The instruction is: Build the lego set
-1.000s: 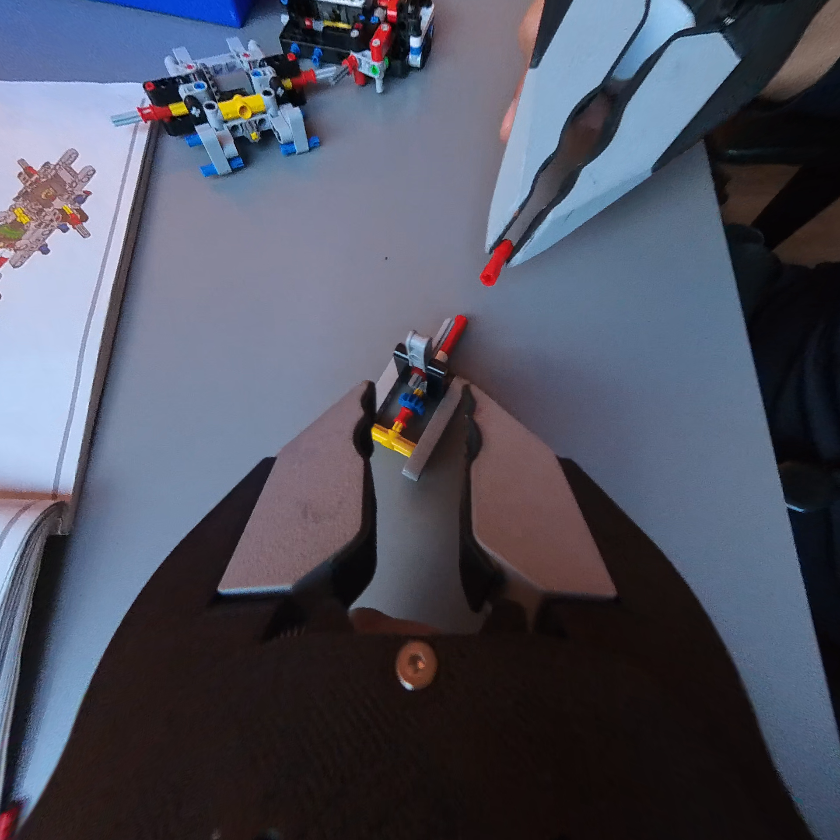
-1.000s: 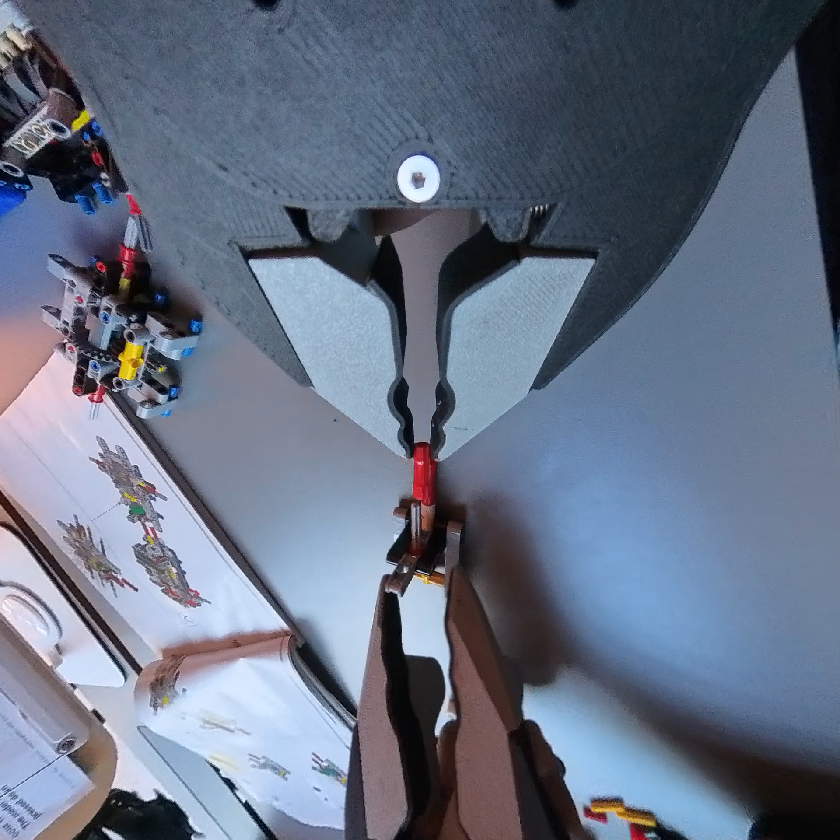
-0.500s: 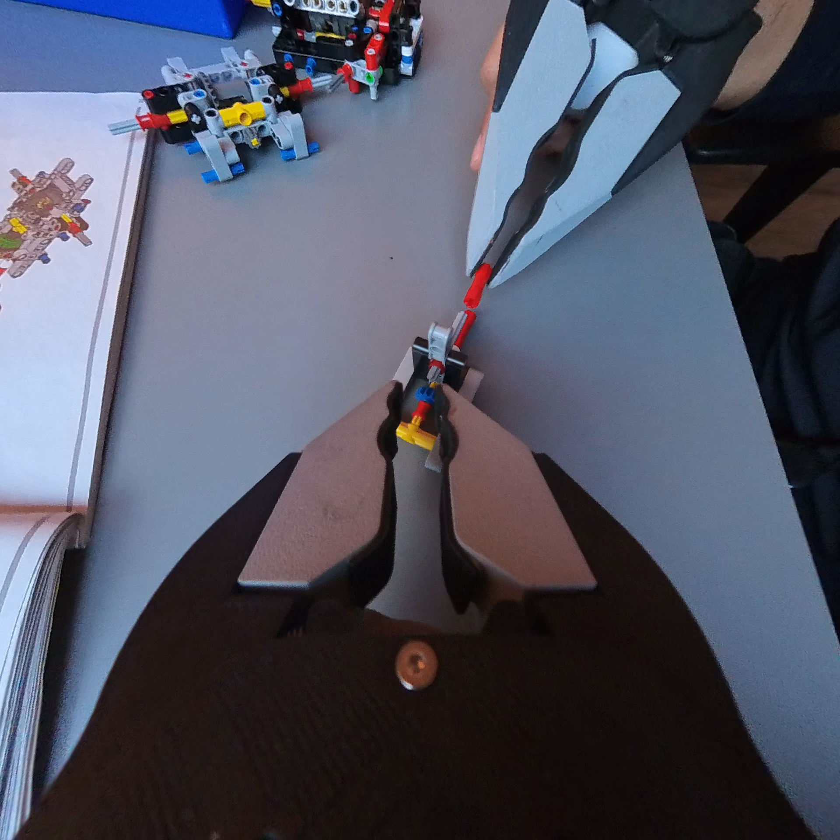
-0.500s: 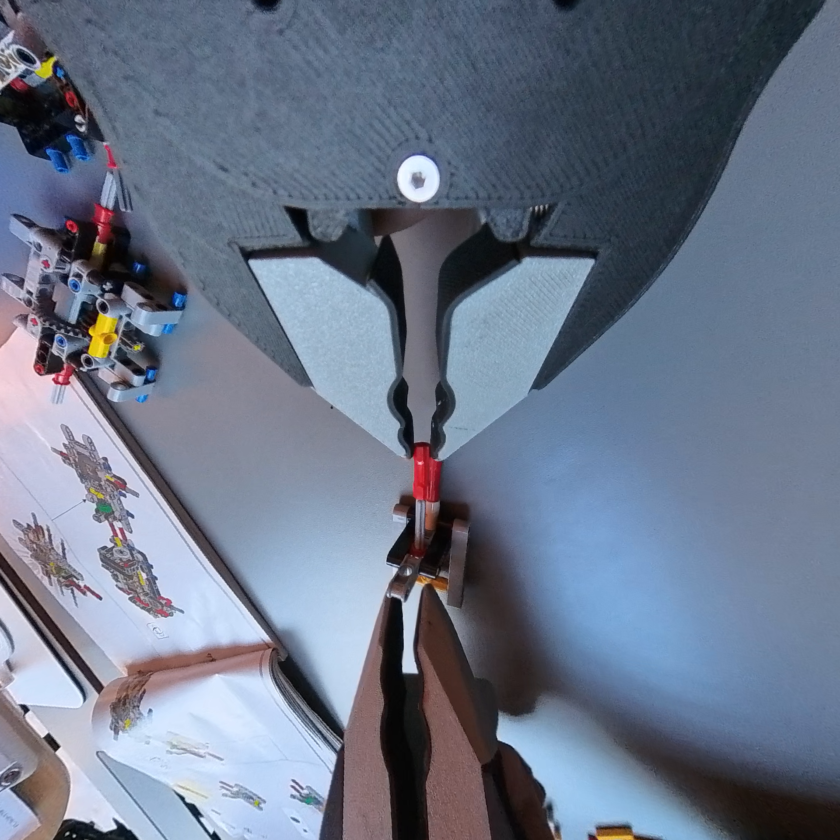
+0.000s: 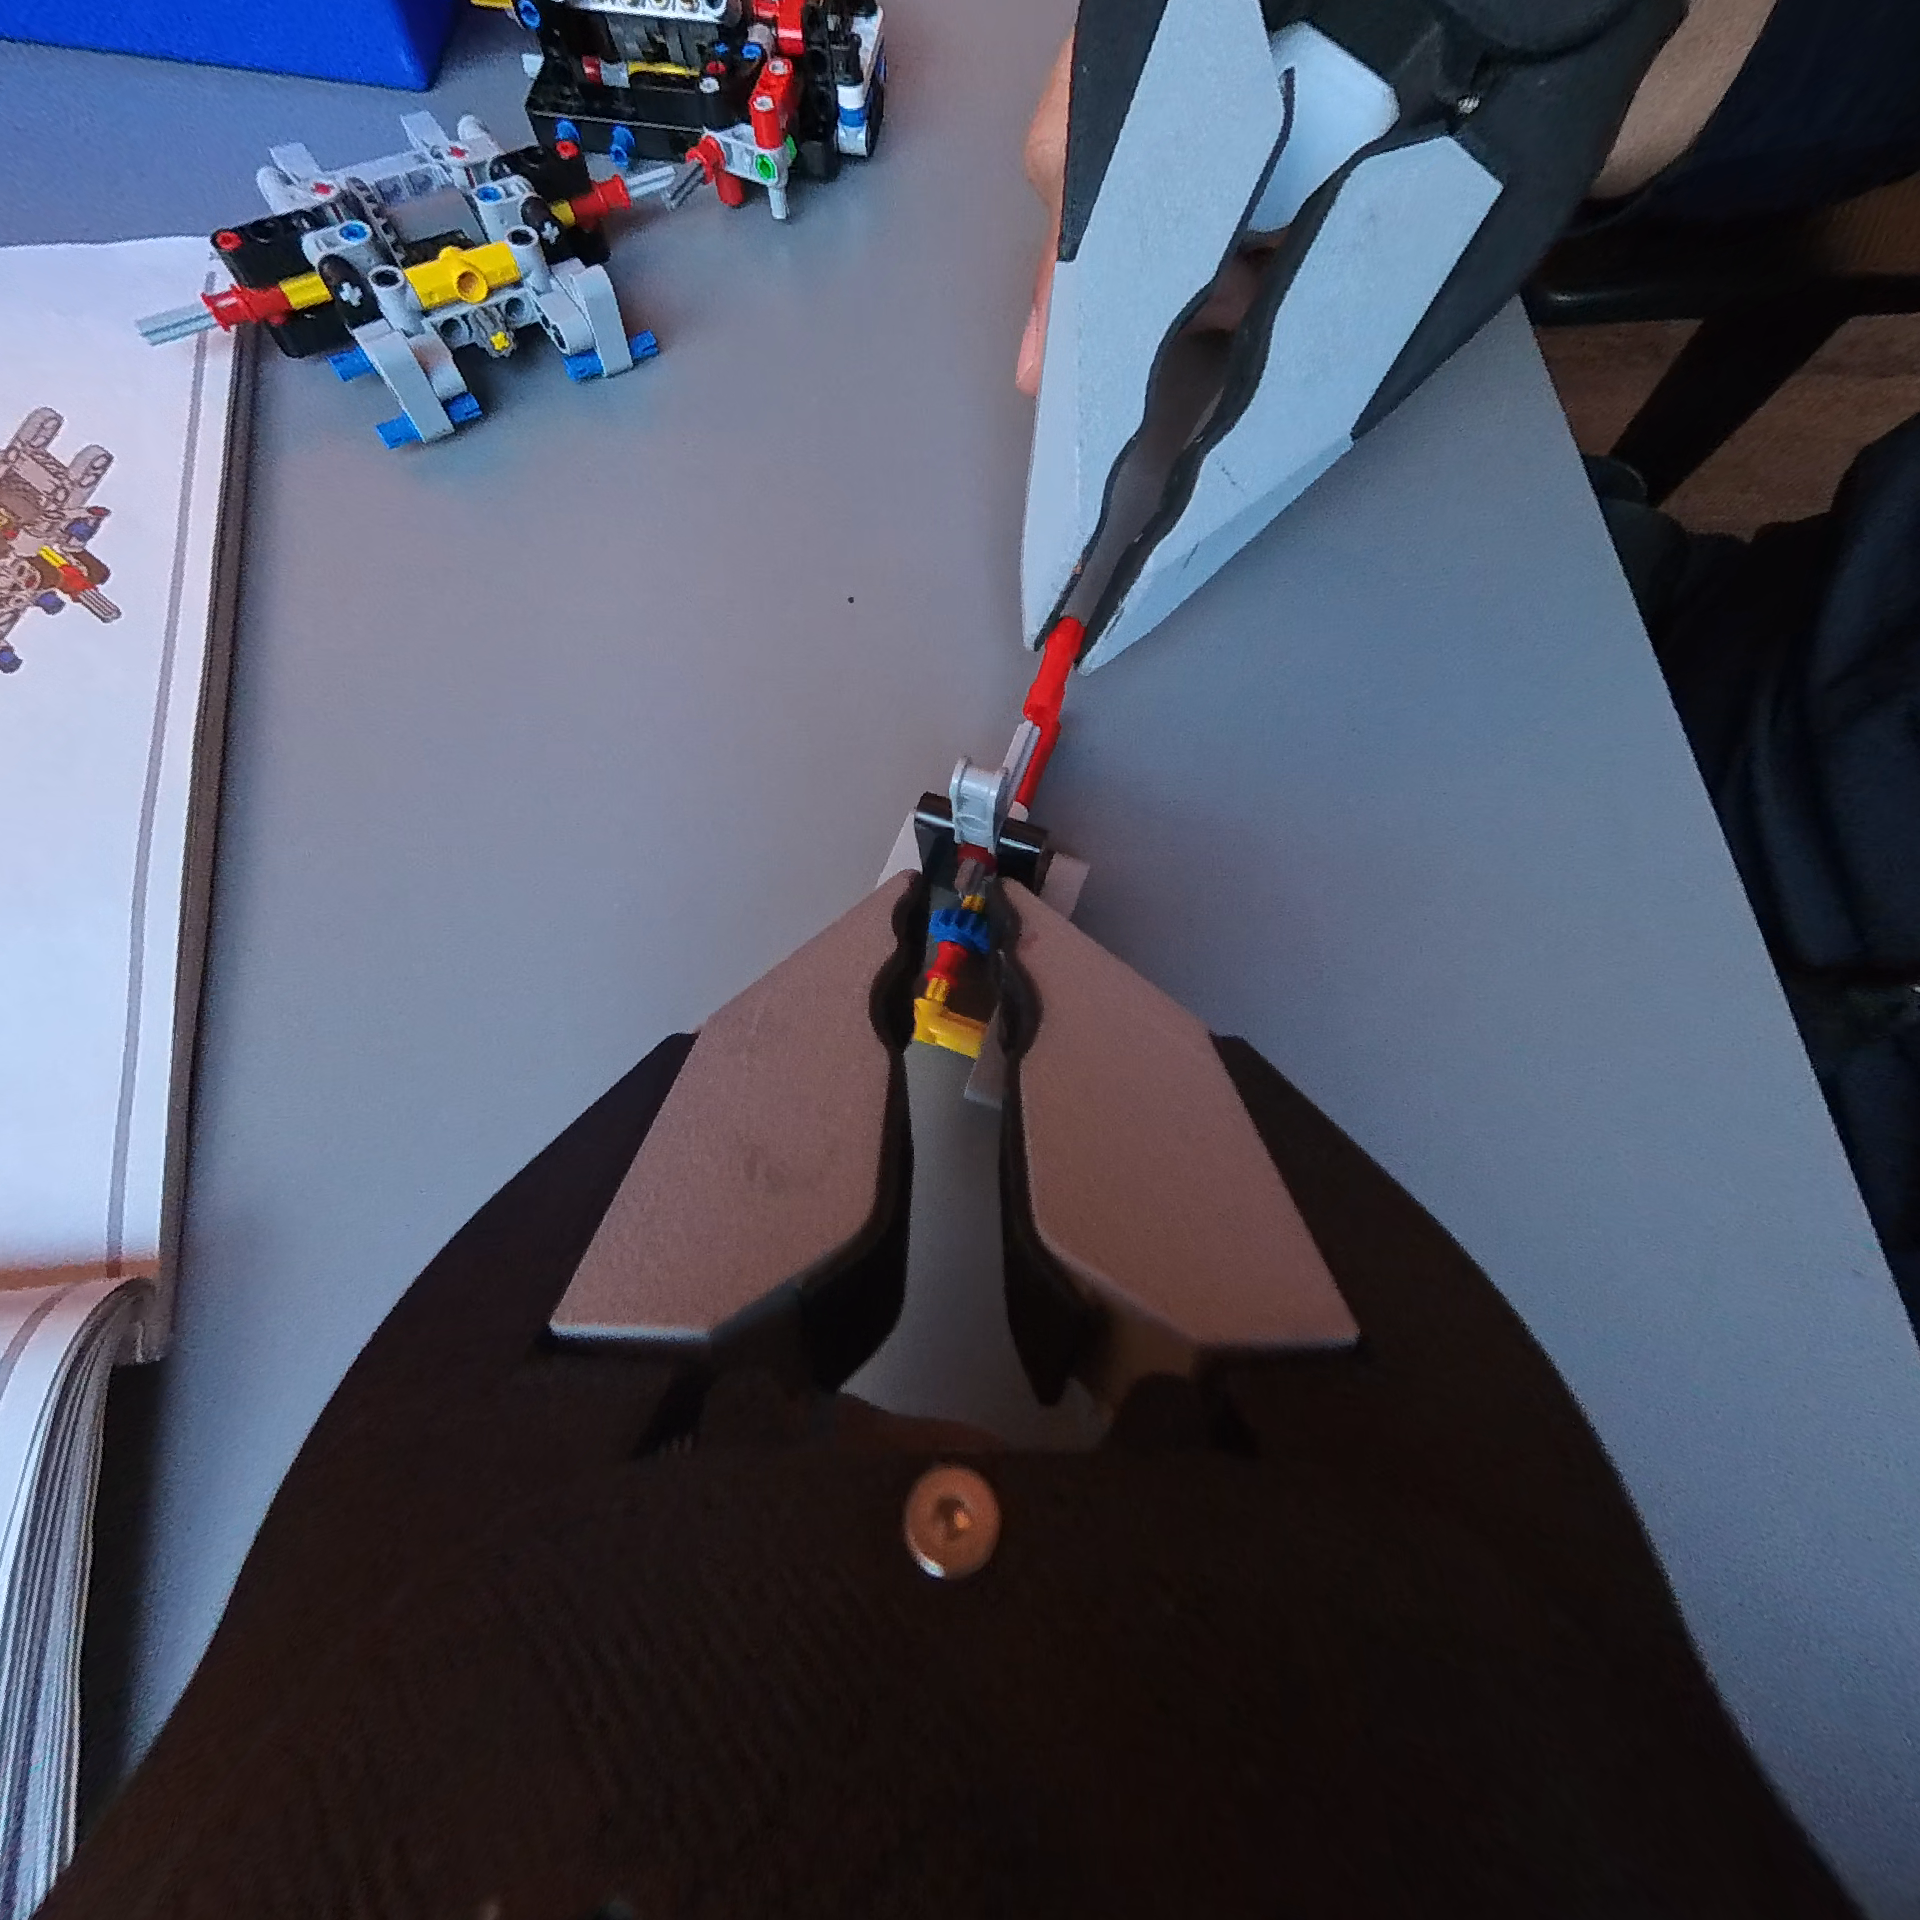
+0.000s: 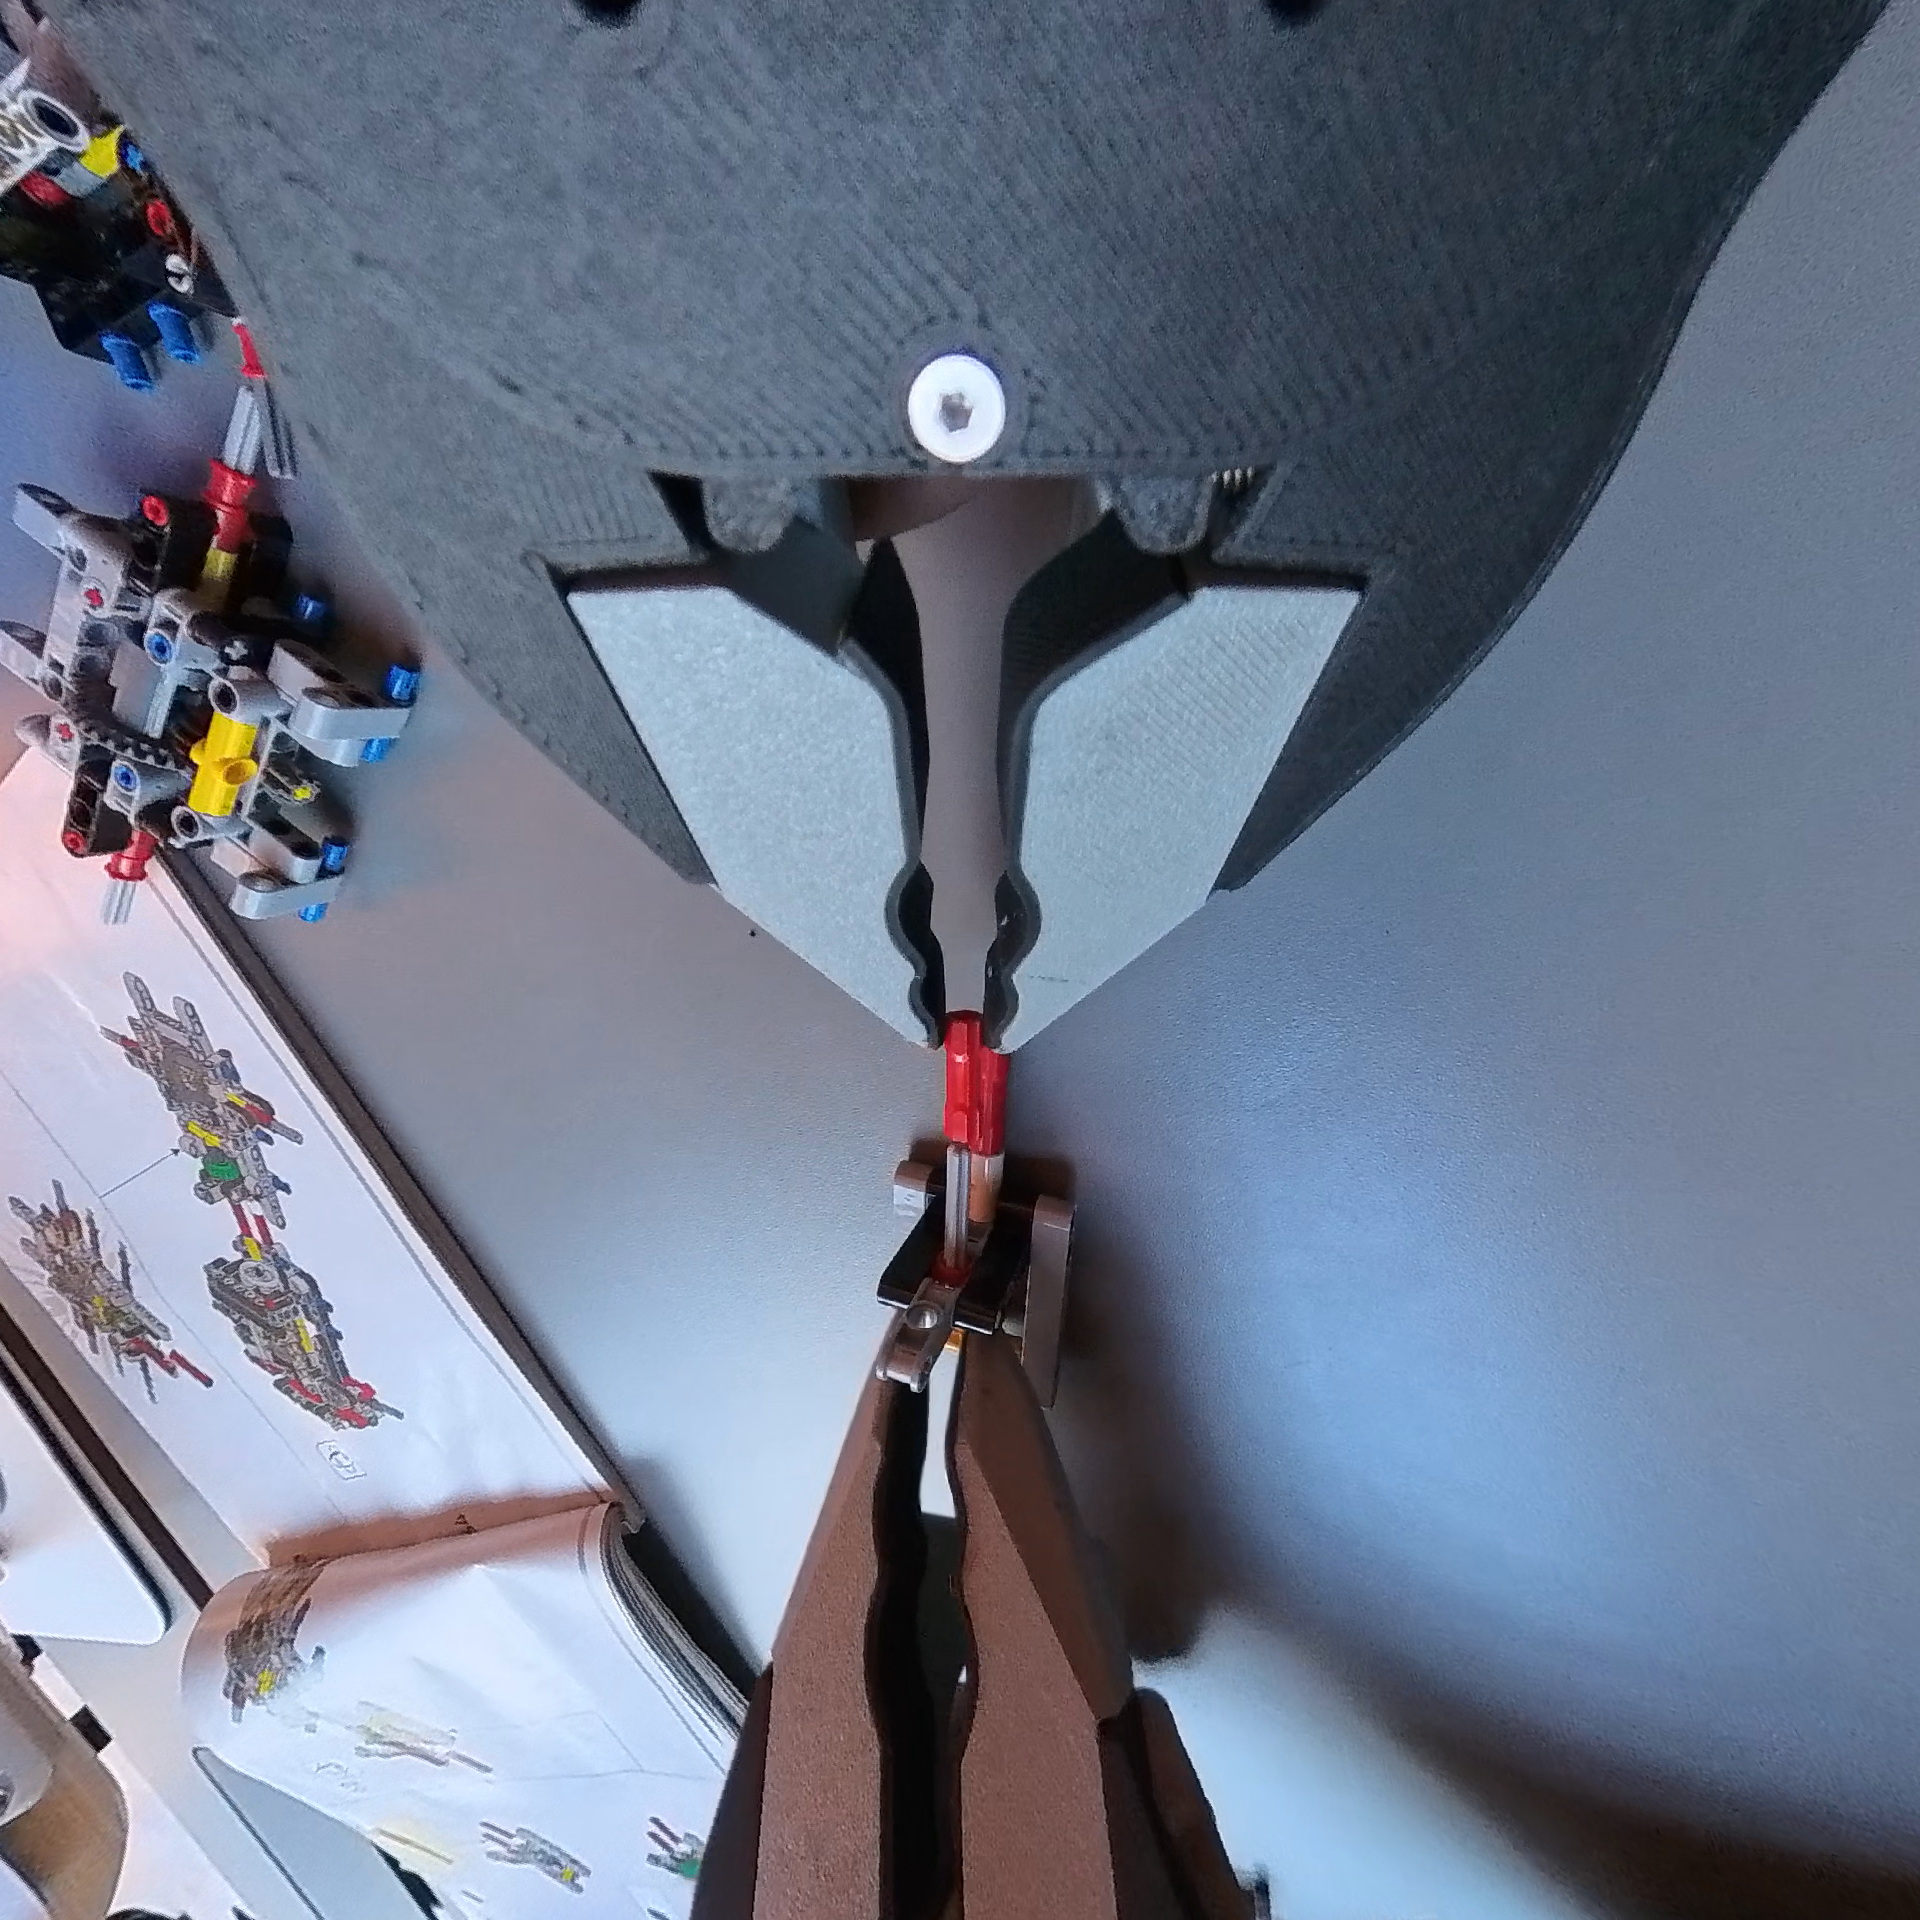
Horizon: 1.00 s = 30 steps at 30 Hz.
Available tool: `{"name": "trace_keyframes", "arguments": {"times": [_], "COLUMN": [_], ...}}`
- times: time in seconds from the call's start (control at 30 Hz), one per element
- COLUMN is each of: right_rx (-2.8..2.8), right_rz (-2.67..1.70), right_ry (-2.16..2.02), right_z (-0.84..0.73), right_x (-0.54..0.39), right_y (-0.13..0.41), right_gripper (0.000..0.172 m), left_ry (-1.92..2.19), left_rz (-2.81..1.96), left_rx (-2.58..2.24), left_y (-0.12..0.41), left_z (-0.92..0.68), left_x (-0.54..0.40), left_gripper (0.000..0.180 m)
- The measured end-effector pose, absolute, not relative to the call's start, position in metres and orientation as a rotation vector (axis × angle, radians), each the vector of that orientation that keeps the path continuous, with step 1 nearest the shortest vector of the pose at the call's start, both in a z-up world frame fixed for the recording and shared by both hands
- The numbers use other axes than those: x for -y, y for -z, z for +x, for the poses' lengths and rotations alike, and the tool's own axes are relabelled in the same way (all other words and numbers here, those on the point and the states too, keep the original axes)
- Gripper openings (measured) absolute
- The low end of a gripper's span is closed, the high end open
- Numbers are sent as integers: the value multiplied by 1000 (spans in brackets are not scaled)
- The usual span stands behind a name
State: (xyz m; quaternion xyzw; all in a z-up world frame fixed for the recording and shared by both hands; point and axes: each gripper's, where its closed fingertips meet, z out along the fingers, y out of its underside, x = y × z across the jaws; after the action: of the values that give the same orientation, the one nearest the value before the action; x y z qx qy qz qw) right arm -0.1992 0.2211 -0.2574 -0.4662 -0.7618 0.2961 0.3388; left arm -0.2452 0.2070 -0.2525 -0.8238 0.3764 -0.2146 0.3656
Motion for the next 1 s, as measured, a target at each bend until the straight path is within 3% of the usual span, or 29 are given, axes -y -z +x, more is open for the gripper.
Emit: {"name": "trace_keyframes", "arguments": {"times": [1.0], "right_rx": [2067], "right_rz": [-1103], "right_ry": [-730], "right_z": [-199], "right_x": [-229], "right_y": [257], "right_gripper": [4], "left_ry": [464], "left_rz": [-2071], "left_rx": [-1030], "left_y": [254], "left_z": [-236], "left_x": [-206], "left_gripper": [0]}}
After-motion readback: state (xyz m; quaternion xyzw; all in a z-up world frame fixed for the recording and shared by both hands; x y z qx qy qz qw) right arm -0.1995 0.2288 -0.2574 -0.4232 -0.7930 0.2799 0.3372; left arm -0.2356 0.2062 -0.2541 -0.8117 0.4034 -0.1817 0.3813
